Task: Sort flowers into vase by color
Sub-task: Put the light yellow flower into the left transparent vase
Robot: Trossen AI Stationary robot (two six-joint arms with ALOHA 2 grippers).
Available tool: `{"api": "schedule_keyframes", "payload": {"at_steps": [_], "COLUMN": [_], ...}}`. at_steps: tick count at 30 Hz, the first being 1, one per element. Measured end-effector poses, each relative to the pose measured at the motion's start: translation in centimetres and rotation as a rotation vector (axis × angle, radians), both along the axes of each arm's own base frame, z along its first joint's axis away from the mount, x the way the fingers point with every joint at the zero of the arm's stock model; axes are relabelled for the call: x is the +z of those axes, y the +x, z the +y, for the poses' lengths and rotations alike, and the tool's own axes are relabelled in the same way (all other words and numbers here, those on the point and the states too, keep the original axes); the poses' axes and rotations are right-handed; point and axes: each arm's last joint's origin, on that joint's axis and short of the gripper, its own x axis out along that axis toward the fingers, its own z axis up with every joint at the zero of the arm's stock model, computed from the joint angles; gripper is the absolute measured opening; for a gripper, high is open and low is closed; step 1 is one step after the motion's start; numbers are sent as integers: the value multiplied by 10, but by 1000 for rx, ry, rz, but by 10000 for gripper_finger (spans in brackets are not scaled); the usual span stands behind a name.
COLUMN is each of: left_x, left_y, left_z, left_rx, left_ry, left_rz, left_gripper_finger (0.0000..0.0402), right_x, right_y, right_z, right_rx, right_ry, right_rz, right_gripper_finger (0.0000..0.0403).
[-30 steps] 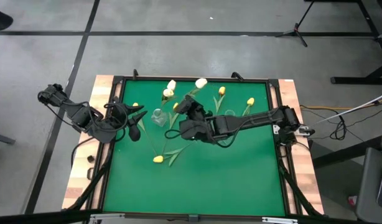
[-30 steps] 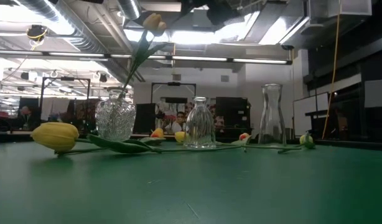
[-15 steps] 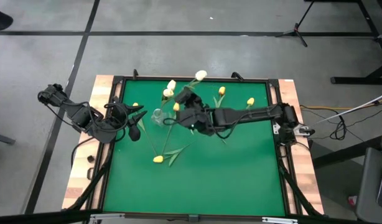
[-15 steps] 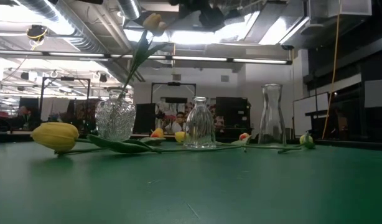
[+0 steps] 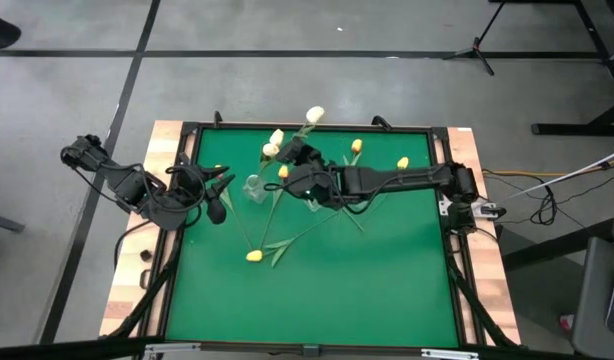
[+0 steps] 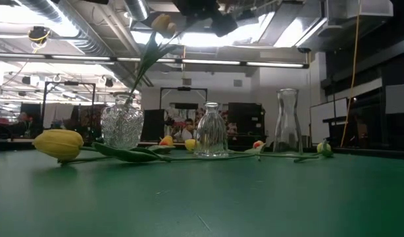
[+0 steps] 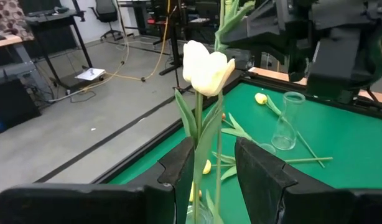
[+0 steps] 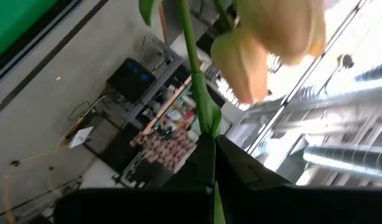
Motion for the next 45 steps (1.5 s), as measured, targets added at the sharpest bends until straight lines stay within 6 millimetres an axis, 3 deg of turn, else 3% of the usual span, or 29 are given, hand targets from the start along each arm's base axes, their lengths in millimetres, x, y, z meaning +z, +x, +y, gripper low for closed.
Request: {"api": "schedule_keyframes", "payload": {"at_steps": [16, 38, 45], "left_x": [0, 0, 0], "left_y": [0, 0, 0], "left_z": [0, 0, 1], "left_rx": [4, 15, 22], "left_ry": [2, -12, -8], "left_rz": [0, -19, -22], "left_gripper_finger": [114, 114, 114], "right_x": [-14, -12, -11], "right_y": [23, 22, 22], "right_z": [-5, -6, -15], "right_rx": [36, 8, -12], "right_ry": [-74, -116, -115], "right_rz": [30, 70, 57], "right_gripper_finger": [5, 5, 5]}}
